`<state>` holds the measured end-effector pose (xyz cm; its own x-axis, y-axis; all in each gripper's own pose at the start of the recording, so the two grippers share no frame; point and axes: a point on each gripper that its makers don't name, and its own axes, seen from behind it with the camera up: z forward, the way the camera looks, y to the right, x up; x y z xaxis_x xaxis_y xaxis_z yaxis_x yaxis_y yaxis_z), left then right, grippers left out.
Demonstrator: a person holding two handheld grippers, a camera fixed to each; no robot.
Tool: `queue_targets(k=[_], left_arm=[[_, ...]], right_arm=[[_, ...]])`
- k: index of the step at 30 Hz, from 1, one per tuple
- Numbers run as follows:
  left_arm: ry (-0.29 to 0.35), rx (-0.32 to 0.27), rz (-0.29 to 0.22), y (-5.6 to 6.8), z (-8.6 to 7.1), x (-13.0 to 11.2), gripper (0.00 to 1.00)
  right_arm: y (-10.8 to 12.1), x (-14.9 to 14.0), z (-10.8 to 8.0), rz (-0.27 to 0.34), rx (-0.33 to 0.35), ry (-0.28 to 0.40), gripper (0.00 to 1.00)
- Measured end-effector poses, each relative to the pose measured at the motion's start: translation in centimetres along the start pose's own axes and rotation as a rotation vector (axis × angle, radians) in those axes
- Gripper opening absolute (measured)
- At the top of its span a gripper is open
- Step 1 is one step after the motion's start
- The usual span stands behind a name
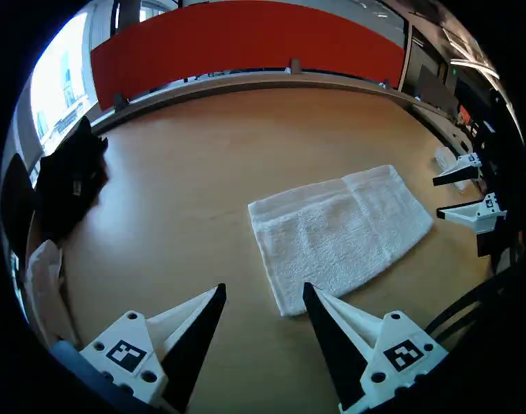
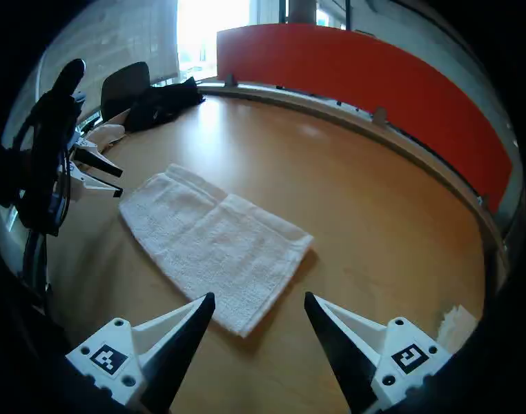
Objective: Fold towel
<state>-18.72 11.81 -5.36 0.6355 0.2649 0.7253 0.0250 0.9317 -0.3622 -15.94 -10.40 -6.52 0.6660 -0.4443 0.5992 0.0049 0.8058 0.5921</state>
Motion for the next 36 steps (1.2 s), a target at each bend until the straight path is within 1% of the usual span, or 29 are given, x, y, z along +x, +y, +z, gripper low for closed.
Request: queue_targets(k=[6,15,21,36], left_arm=[[-0.001,-0.001,-0.009,0.4,-0.3,-0.7,0.82],[0.004,0.006,-0.028,0.4,-0.8,-1.0,0.82],[0.007,0.024,-0.046,0.1,-1.2,-1.5,0.82],[0.019,0.085,-0.137,-1.0,-3.1,-3.0,0.82]], right_arm=[[-0.4,-0.7,-0.5,0.009,-0.001,-0.002,1.00],[-0.5,-0.8,-0.3,0.006,0.002,-0.003,1.00],[-0.7,-1.2,-0.2,-0.016,0.019,-0.011,1.00],[-1.2,-1.9,0.6,-0.090,0.071,-0.042,1.00]])
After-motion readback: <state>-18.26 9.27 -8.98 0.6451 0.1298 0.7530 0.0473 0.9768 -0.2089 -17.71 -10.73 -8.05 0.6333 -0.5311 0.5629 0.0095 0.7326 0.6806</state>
